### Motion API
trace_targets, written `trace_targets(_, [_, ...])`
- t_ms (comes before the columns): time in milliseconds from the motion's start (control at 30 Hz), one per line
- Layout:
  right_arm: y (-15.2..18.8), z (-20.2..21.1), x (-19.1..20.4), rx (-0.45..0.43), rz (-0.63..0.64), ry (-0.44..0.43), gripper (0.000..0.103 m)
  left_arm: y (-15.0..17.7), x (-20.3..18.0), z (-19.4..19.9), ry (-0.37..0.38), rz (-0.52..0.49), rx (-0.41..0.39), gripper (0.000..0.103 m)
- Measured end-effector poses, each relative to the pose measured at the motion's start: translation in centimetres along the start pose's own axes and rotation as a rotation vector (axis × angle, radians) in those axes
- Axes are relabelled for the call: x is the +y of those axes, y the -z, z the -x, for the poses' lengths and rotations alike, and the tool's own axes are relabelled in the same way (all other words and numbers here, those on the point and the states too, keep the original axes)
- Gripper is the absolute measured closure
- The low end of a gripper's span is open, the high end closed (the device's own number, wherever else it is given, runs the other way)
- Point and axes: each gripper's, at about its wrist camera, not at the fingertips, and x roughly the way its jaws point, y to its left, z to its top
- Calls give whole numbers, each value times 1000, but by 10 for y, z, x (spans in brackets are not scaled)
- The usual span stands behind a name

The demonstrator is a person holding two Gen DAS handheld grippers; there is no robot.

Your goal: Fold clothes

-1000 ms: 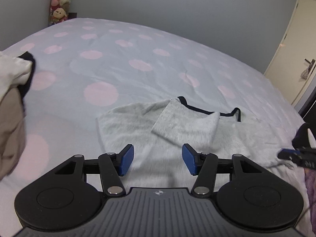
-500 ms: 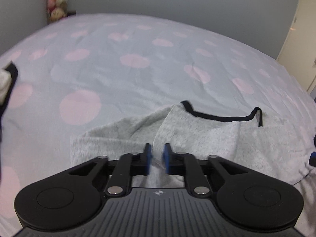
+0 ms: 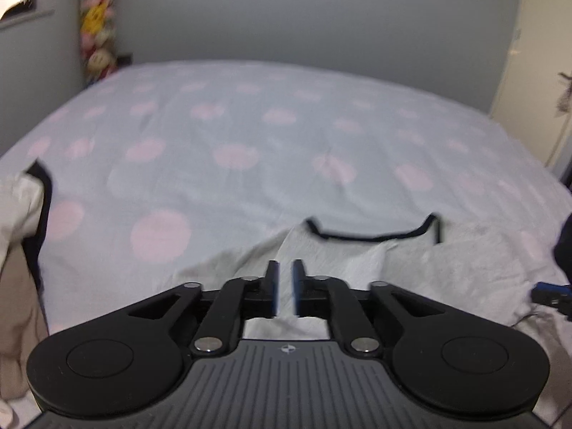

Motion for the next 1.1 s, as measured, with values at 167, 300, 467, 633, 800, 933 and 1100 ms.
trace_targets(167, [0, -1, 0, 20, 2, -11, 65, 12, 0, -31, -57, -16, 52, 60])
trace_targets(300, [0, -9, 1, 67, 8, 11, 58, 17, 2, -54, -87, 2, 83, 56])
trace_targets(467, [4, -18, -1, 110, 1, 29, 54, 21, -7, -55, -76, -39, 40, 89])
trace_targets(633, [6, -20, 1, 116, -10, 24, 53, 15, -12, -28, -42, -52, -44, 101])
trace_targets(800, [7, -18, 3, 111, -10, 14, 53, 11, -13, 15, -24, -46, -127, 101])
trace_targets(933, [7, -17, 3, 108, -19, 8, 53, 23, -5, 30, -71, -32, -107, 103])
trace_targets(1100, [7, -18, 2, 114, -24, 8, 53, 51, 11, 7, -84, -5, 15, 102])
